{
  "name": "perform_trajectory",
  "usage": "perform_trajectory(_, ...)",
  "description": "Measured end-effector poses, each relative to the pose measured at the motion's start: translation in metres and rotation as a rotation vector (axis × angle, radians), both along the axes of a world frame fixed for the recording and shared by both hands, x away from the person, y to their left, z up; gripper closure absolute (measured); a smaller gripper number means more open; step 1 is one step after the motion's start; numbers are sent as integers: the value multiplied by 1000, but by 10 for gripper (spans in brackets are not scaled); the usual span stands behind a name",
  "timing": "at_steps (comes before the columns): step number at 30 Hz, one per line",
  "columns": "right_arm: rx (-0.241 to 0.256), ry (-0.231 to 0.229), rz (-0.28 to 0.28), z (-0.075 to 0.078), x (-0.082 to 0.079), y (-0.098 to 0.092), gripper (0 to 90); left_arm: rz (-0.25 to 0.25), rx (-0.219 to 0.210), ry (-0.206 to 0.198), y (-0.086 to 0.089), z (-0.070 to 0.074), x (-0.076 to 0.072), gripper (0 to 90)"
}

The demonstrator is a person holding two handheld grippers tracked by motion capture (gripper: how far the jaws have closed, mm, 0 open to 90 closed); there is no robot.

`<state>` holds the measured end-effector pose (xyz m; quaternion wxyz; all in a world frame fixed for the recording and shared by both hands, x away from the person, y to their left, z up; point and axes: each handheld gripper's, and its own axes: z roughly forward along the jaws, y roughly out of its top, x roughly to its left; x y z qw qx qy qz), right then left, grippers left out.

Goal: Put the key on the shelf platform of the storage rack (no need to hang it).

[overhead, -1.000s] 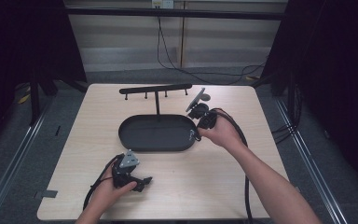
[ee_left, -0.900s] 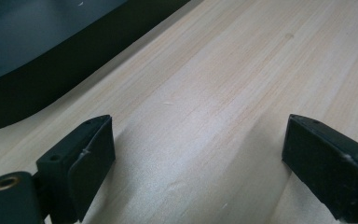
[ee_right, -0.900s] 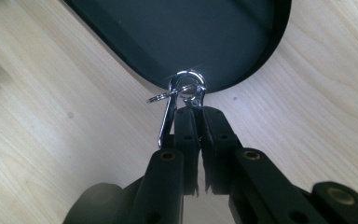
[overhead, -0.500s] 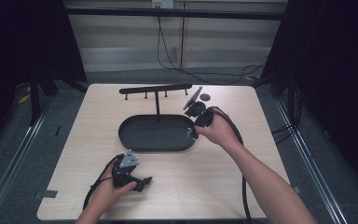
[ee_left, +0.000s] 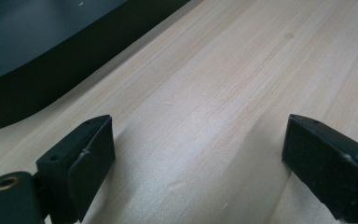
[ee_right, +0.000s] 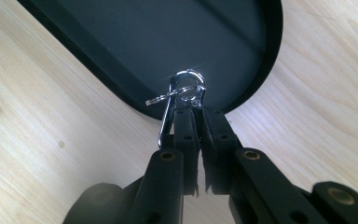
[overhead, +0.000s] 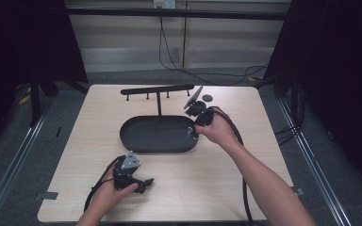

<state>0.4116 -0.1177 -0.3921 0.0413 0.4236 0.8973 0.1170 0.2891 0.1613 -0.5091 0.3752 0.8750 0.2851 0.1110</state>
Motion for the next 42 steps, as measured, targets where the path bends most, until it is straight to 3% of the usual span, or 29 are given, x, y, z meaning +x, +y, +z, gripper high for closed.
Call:
perform_trajectory(14, -8, 4, 13, -2, 8, 15, 854, 2, -2, 1, 0, 0, 0, 90)
perform_trajectory(42, -4, 6, -5, -17, 20, 26, 853, 2, -3, 1, 0, 0, -1, 90)
